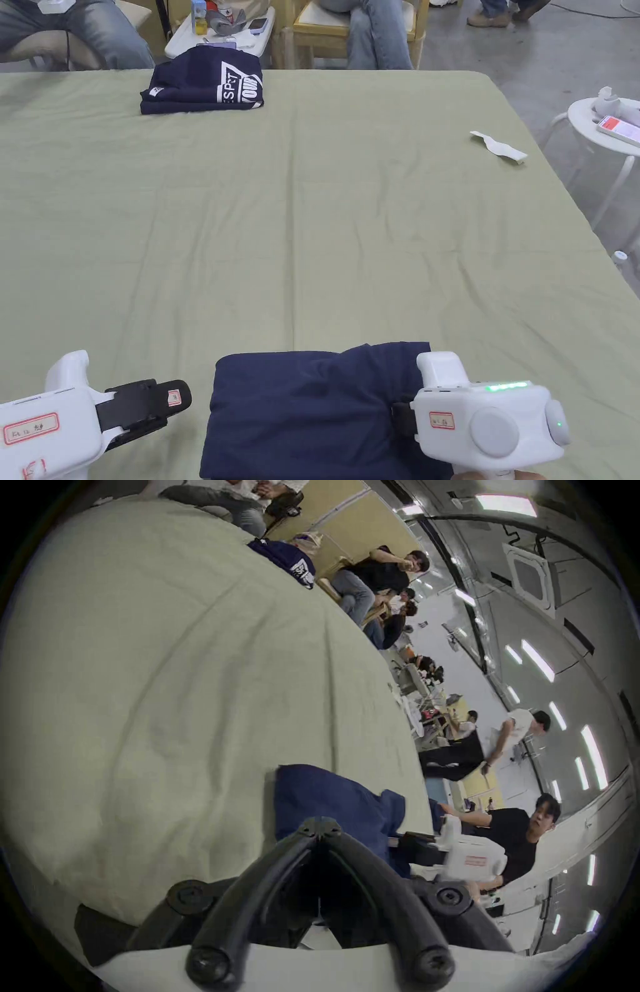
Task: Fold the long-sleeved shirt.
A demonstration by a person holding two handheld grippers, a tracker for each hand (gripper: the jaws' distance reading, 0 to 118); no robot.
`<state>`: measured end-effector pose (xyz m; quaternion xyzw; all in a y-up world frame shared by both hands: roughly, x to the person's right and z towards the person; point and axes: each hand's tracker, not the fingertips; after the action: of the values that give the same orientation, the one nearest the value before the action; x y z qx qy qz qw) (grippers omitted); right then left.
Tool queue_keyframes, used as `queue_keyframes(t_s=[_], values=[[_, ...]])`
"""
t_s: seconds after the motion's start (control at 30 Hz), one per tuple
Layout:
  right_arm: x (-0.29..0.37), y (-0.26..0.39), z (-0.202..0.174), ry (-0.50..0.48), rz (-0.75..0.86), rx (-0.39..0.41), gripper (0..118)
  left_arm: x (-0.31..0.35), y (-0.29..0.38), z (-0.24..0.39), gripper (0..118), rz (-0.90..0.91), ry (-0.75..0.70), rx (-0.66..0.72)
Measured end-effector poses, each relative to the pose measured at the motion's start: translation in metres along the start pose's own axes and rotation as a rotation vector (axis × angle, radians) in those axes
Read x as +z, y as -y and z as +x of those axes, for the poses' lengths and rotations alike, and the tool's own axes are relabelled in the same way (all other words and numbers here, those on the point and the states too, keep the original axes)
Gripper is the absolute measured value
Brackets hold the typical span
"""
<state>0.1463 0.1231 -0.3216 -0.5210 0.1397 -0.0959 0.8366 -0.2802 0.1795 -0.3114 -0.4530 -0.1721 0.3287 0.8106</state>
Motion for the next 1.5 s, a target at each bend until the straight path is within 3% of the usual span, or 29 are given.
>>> queue_keyframes(t_s=[0.07,0.13,0.17,0.2,0.23,0.27,0.3,0.37,0.47,0.57,0.8,0.83,0.87,0.9,0.93,0.97,1.0,1.03,1.1,1.17,1.3,1.5], values=[[0.004,-0.007,0.003,-0.008,-0.068,-0.048,1,-0.002,-0.008,-0.016,0,0.005,0.009,0.006],[0.003,-0.008,0.003,-0.006,-0.074,-0.034,1,-0.005,-0.015,-0.024,6,0.000,0.036,0.014],[0.003,-0.008,0.003,-0.007,-0.077,-0.034,1,-0.006,-0.016,-0.029,21,-0.022,0.064,0.016],[0.002,-0.006,0.003,-0.006,-0.073,-0.036,1,-0.009,-0.019,-0.035,44,-0.055,0.105,0.028],[0.002,-0.003,0.003,-0.007,-0.067,-0.037,1,-0.014,-0.023,-0.045,75,-0.087,0.151,0.042],[0.003,-0.002,0.004,-0.010,-0.060,-0.039,1,-0.018,-0.026,-0.054,91,-0.110,0.177,0.065],[0.003,-0.001,0.007,-0.020,-0.053,-0.052,1,-0.022,-0.024,-0.057,96,-0.135,0.205,0.098],[0.003,0.001,0.011,-0.039,-0.048,-0.087,1,-0.034,-0.029,-0.073,96,-0.174,0.213,0.168],[0.001,-0.001,0.011,-0.041,-0.055,-0.087,1,-0.056,-0.026,-0.078,96,-0.208,0.206,0.144],[-0.001,-0.001,0.010,-0.030,-0.055,-0.081,1,-0.085,-0.016,-0.064,96,-0.289,0.325,0.179],[0.000,0.002,0.014,-0.045,-0.042,-0.087,1,-0.144,0.002,-0.019,97,-0.333,0.364,0.067],[0.000,0.002,0.015,-0.049,-0.039,-0.090,1,-0.147,0.003,-0.017,92,-0.316,0.356,0.061],[0.001,0.003,0.016,-0.054,-0.038,-0.097,1,-0.147,0.004,-0.018,76,-0.312,0.346,0.070],[0.001,0.004,0.017,-0.059,-0.037,-0.103,1,-0.145,0.003,-0.021,36,-0.312,0.333,0.084],[0.001,0.005,0.018,-0.063,-0.035,-0.106,1,-0.144,0.001,-0.025,22,-0.328,0.248,0.089],[0.001,0.005,0.019,-0.071,-0.031,-0.109,1,-0.150,-0.001,-0.030,22,-0.398,0.072,0.090],[0.001,0.004,0.019,-0.084,-0.029,-0.118,1,-0.150,0.002,-0.037,22,-0.426,0.140,0.236],[0.002,0.004,0.019,-0.077,-0.027,-0.117,1,-0.144,0.000,-0.035,22,-0.389,0.200,0.238],[0.005,0.004,0.014,-0.058,-0.006,-0.056,1,-0.142,-0.002,-0.003,22,-0.373,0.086,-0.015],[0.018,0.007,-0.003,-0.015,0.060,-0.002,1,-0.135,-0.008,0.021,21,-0.378,-0.012,-0.103],[0.048,-0.017,-0.036,-0.221,0.159,0.015,1,-0.096,-0.036,0.039,20,-0.339,0.004,-0.209],[0.075,-0.060,-0.098,-0.356,0.237,0.046,1,0.012,-0.123,-0.030,20,-0.227,-0.328,-0.213]])
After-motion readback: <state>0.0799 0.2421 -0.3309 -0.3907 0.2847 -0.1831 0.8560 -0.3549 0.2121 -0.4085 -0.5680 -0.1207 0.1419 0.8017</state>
